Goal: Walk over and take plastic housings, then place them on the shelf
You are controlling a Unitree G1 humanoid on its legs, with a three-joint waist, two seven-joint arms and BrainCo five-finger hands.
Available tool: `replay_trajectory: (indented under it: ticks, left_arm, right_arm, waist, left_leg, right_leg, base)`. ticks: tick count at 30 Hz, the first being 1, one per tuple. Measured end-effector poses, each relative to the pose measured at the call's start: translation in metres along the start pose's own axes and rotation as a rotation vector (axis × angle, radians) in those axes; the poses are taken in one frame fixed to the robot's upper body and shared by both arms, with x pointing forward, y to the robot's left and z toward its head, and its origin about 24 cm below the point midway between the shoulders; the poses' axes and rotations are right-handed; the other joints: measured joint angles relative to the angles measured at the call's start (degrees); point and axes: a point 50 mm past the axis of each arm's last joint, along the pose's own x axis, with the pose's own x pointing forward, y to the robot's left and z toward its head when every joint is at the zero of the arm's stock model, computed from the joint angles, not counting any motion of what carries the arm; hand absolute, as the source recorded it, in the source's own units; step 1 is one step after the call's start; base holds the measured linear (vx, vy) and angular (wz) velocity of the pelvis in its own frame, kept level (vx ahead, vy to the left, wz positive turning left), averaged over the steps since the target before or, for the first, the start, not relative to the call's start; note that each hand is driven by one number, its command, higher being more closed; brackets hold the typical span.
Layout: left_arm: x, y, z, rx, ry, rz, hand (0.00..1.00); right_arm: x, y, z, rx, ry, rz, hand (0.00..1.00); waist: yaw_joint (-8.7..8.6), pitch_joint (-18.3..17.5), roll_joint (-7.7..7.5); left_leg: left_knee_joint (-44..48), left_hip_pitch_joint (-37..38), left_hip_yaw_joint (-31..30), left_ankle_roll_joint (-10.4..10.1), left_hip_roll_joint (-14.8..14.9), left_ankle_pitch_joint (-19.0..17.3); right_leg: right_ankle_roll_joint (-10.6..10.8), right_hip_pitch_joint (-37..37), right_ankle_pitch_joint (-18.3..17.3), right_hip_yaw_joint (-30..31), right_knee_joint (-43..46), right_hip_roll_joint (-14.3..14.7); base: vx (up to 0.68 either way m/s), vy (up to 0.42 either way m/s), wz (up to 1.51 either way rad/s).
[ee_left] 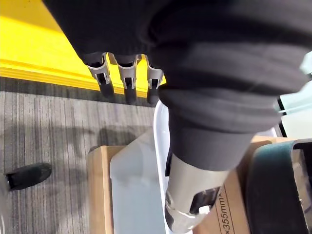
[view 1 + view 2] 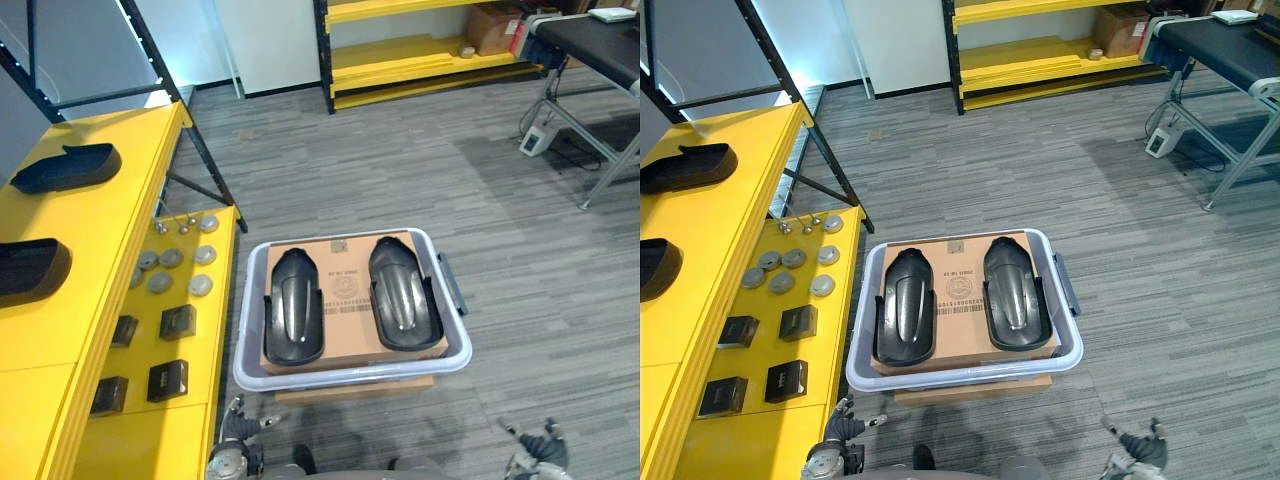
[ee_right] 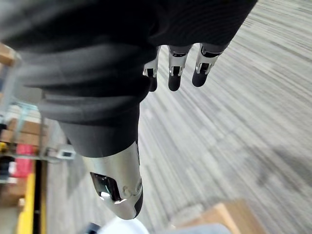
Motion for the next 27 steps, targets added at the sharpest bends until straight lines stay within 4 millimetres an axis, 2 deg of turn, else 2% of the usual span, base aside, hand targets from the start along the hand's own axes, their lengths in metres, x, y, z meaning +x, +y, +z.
replay_trajectory:
  ticks: [1,2,5,6,10,12,15,21,24,27]
  left_arm:
    - [0.0,0.0,0.0,0.001,0.0,-0.005,0.0]
    - [0.0,-0.001,0.0,0.007,0.0,-0.02,0.0]
    - [-0.003,-0.001,-0.005,0.023,0.007,-0.023,0.0]
    - [-0.004,-0.002,-0.007,0.026,0.01,-0.026,0.0]
    - [-0.009,-0.006,-0.015,0.05,0.028,-0.068,0.0]
    - [-0.009,-0.007,-0.013,0.053,0.022,-0.073,0.0]
    - [-0.009,-0.01,-0.012,0.062,0.011,-0.086,0.0]
    - [-0.009,-0.016,-0.008,0.08,-0.003,-0.125,0.0]
    - [-0.009,-0.02,-0.002,0.093,-0.029,-0.143,0.0]
    - [-0.007,-0.022,0.004,0.092,-0.05,-0.143,0.0]
  right_arm:
    - [0.002,0.0,0.007,0.004,-0.03,0.0,0.0]
    - [0.004,0.002,0.026,0.007,-0.109,0.008,0.0]
    - [0.006,0.01,0.057,-0.006,-0.252,0.028,0.0]
    - [0.006,0.013,0.062,-0.016,-0.277,0.039,0.0]
    - [0.006,0.051,0.085,-0.144,-0.405,0.187,0.0]
    - [0.006,0.07,0.09,-0.201,-0.437,0.255,0.0]
    - [0.015,0.092,0.086,-0.285,-0.418,0.304,0.0]
    - [0.035,0.126,0.071,-0.368,-0.277,0.344,0.0]
    - [0.046,0.144,0.076,-0.409,-0.245,0.333,0.0]
    - [0.053,0.153,0.08,-0.411,-0.205,0.307,0.0]
  waist:
    - [0.0,-0.1,-0.1]
    - [0.01,-0.2,-0.06]
    - [-0.11,-0.6,0.09]
    - [-0.13,-0.7,0.16]
    - [0.26,-1.4,0.63]
    - [0.45,-1.4,0.72]
    - [2.14,-1.4,0.86]
    - [2.31,0.2,1.5]
    - [2.55,2.3,2.56]
    - [2.9,3.7,3.31]
  left_leg:
    - [0.0,-0.1,-0.1,0.0,0.0,0.0]
    - [0.0,-0.2,-0.4,0.0,0.0,0.0]
    - [0.0,-1.0,-1.4,0.1,-0.2,0.1]
    - [0.0,-1.2,-1.8,0.1,-0.3,0.2]
    - [0.0,-2.4,-3.6,0.3,-0.5,0.6]
    - [0.0,-3.2,-4.8,0.3,-0.6,0.9]
    - [0.0,-3.6,-5.7,0.3,-0.5,1.2]
    - [0.0,-5.7,-8.5,0.5,-0.9,2.4]
    - [0.0,-7.1,-9.6,0.7,-1.2,3.0]
    - [0.0,-9.1,-10.5,0.9,-1.3,3.8]
  right_leg:
    - [0.0,0.0,0.0,0.0,0.0,0.0]
    - [0.0,-0.2,0.0,-0.3,0.0,0.0]
    - [0.1,-0.5,-0.1,-1.2,-0.1,-0.2]
    - [0.2,-0.5,-0.1,-1.5,-0.1,-0.3]
    - [0.2,-0.4,-0.1,-3.4,-0.7,-0.6]
    - [0.2,-0.4,-0.1,-4.6,-0.9,-0.6]
    - [0.2,-0.2,-0.1,-5.6,-1.1,-0.5]
    - [0.2,-0.4,-0.1,-8.5,-1.2,-0.8]
    - [0.2,-1.5,-0.1,-9.4,-0.7,-1.0]
    - [0.2,-3.3,-0.1,-10.2,0.1,-1.2]
  base:
    - [-0.01,-0.012,0.05]
    - [-0.02,-0.011,0.07]
    - [-0.02,-0.012,0.16]
    - [0.0,-0.01,0.23]
    - [0.01,-0.01,0.22]
    - [0.01,-0.019,0.33]
    - [0.01,-0.019,0.21]
    - [-0.01,-0.009,0.26]
    - [-0.07,0.01,0.16]
    - [-0.05,0.006,0.19]
